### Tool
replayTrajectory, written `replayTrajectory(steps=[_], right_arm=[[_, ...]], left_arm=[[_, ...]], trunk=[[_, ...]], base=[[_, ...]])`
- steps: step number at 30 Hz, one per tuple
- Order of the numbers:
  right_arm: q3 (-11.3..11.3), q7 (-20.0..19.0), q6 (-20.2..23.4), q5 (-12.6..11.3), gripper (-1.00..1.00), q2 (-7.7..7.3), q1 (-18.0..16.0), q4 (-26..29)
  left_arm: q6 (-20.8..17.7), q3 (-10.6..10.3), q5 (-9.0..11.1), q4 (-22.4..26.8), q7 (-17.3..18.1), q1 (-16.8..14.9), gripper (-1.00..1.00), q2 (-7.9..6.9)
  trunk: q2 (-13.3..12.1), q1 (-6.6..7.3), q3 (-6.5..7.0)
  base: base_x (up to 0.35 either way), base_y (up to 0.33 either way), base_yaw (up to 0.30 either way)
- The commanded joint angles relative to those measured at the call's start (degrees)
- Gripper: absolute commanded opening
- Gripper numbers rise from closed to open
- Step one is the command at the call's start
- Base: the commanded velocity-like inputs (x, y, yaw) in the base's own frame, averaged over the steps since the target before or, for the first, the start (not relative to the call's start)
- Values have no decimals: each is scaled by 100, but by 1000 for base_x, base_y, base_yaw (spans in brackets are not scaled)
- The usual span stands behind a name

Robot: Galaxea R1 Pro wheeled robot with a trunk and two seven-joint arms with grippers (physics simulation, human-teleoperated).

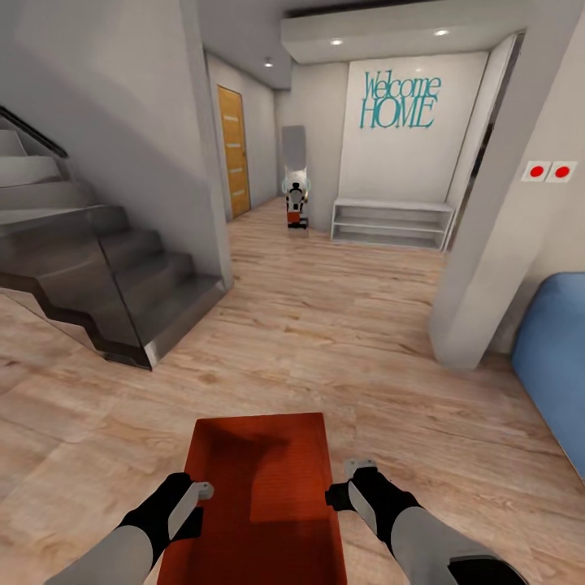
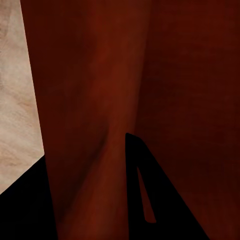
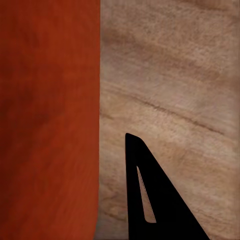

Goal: Move the two storage containers from the living room to the garage. In the garage, place one container on the floor and stack the other container on top of it (either order is fine).

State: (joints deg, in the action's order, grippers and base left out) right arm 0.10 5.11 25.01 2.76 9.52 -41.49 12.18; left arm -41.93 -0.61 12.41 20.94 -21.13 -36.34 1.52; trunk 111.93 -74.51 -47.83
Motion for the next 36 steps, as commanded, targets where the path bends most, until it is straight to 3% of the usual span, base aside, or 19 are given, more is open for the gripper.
replayTrajectory(steps=[1,36], right_arm=[[-45,38,47,199,-100,-197,1,13],[-53,38,-139,215,-100,-223,1,15]], left_arm=[[48,-18,376,6,-40,-5,-100,-2],[53,-18,376,6,-40,-5,-100,-2]], trunk=[[2,-3,-5],[2,-3,-5]], base=[[341,0,0],[341,0,0]])
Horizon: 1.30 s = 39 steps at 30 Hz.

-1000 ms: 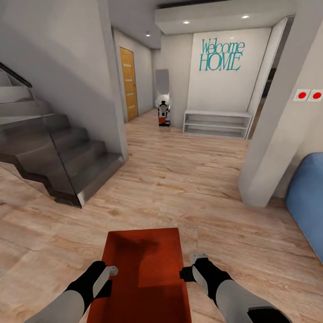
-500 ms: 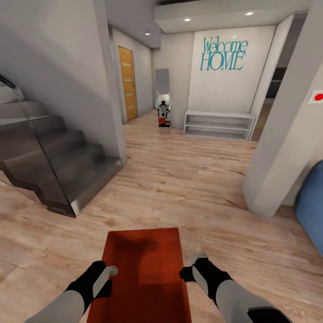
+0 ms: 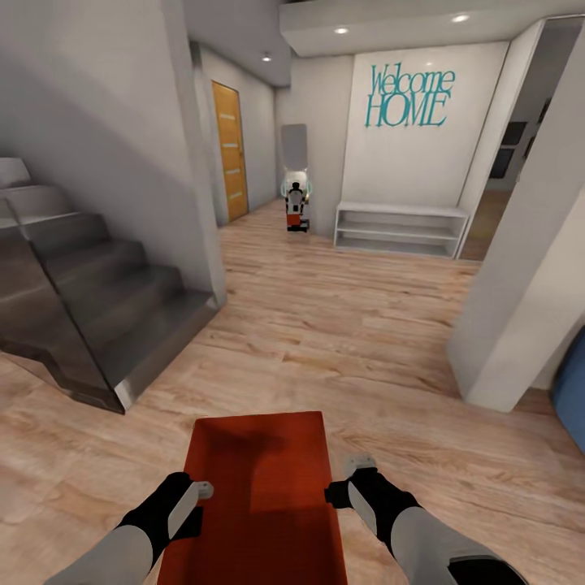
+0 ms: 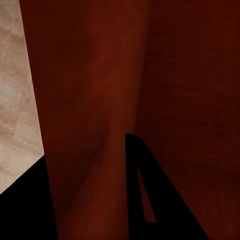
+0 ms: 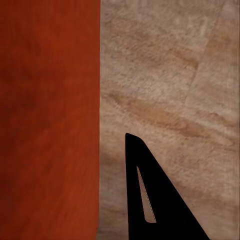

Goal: Move the two storage containers from the living room to the garage. In the garage, place one container on the floor and stack the other container on top of it (either order is fine).

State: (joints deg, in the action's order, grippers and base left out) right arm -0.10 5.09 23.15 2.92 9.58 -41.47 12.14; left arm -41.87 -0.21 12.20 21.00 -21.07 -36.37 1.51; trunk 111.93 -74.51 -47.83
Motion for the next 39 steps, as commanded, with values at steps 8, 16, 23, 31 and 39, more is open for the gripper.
replayTrajectory(steps=[8,16,23,31,39], right_arm=[[-26,45,41,175,-100,-228,-1,12],[-28,45,40,191,-100,-223,31,-67],[-29,45,49,191,-100,-221,34,-149],[-27,45,49,191,-100,-219,34,-150],[-25,45,49,186,-100,-219,34,-142]], left_arm=[[47,-58,397,0,-46,-2,-100,-1],[47,-66,397,0,-46,-2,-100,4],[47,-68,397,-8,-46,-2,-100,8],[47,-66,397,-9,-46,-2,-100,8],[47,-66,397,-9,-46,-2,-100,8]], trunk=[[2,-3,-5],[2,-3,-5],[2,-3,-5],[2,-3,-5],[2,-3,-5]], base=[[341,0,0],[341,0,0],[341,0,0],[341,0,0],[341,0,0]])
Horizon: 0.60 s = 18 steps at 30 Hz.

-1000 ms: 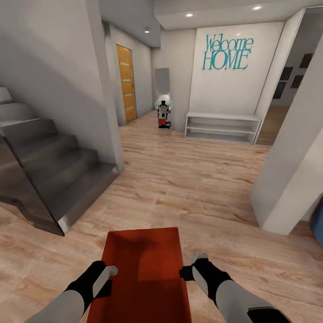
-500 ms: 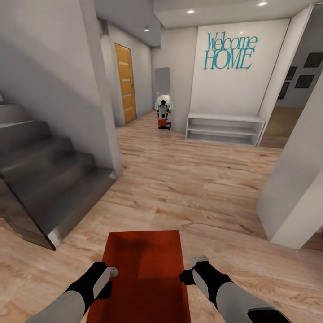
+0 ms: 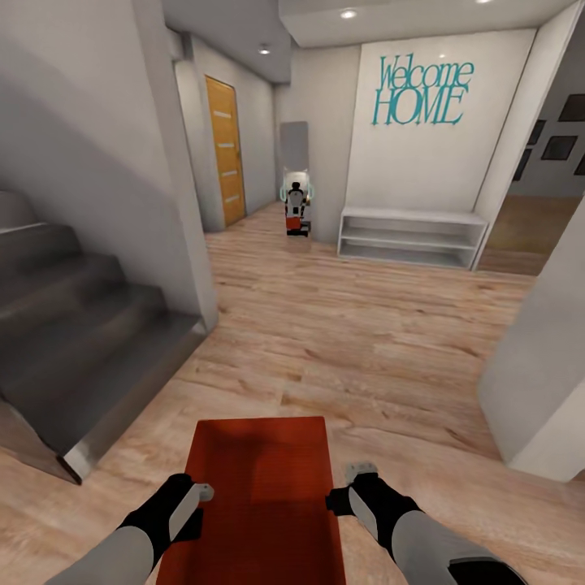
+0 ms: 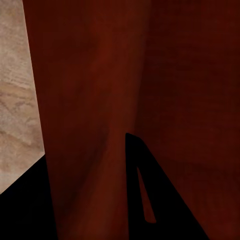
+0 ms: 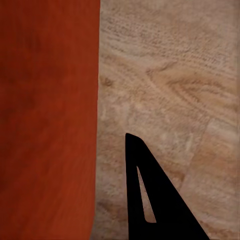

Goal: Move the two storage containers from the living room to the garage. In the garage, place one container on the floor and stack the other container on top of it (either order is fine).

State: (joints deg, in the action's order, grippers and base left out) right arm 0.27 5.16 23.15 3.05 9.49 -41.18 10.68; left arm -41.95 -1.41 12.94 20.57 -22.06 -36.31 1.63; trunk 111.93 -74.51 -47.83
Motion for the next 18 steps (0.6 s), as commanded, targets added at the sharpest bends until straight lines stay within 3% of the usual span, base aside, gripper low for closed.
replayTrajectory(steps=[1,18], right_arm=[[-62,37,50,166,-100,-211,4,4],[-62,37,41,161,-100,-212,4,13]], left_arm=[[55,53,324,35,53,-7,-100,-5],[55,53,324,35,53,-7,-100,-5]], trunk=[[2,-3,-6],[2,-3,-6]], base=[[341,0,0],[341,0,0]])
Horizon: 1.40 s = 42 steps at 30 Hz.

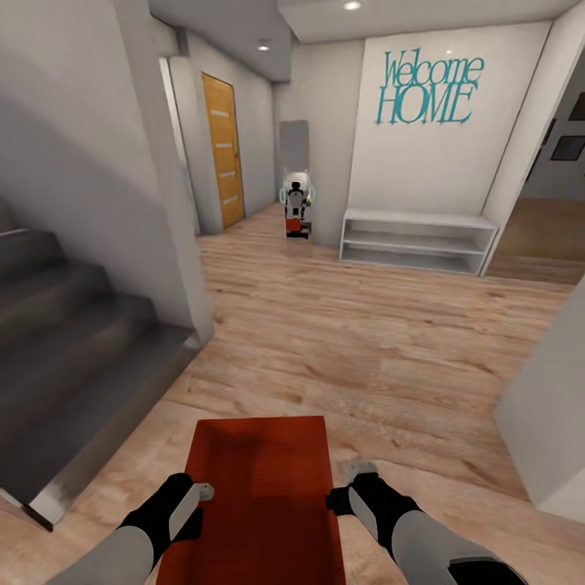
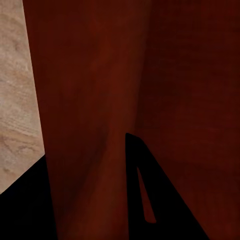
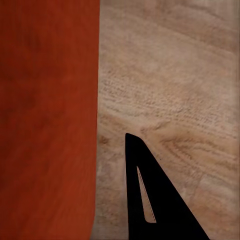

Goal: Move the two storage containers from the living room to the garage. In the garage, place one container on the floor and stack the other container on top of it (either order is fine).

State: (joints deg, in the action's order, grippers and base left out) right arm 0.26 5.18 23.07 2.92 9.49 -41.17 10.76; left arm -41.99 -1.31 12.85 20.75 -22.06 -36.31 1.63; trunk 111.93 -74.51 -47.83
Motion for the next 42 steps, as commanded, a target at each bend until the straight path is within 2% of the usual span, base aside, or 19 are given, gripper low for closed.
replayTrajectory(steps=[1,42], right_arm=[[-62,36,49,174,-100,-215,4,7],[-61,36,58,191,-100,-219,-5,40]], left_arm=[[59,43,333,16,53,-8,-100,-5],[59,39,333,11,55,-8,-100,-5]], trunk=[[2,-3,-5],[2,-3,-5]], base=[[341,0,0],[341,0,0]])
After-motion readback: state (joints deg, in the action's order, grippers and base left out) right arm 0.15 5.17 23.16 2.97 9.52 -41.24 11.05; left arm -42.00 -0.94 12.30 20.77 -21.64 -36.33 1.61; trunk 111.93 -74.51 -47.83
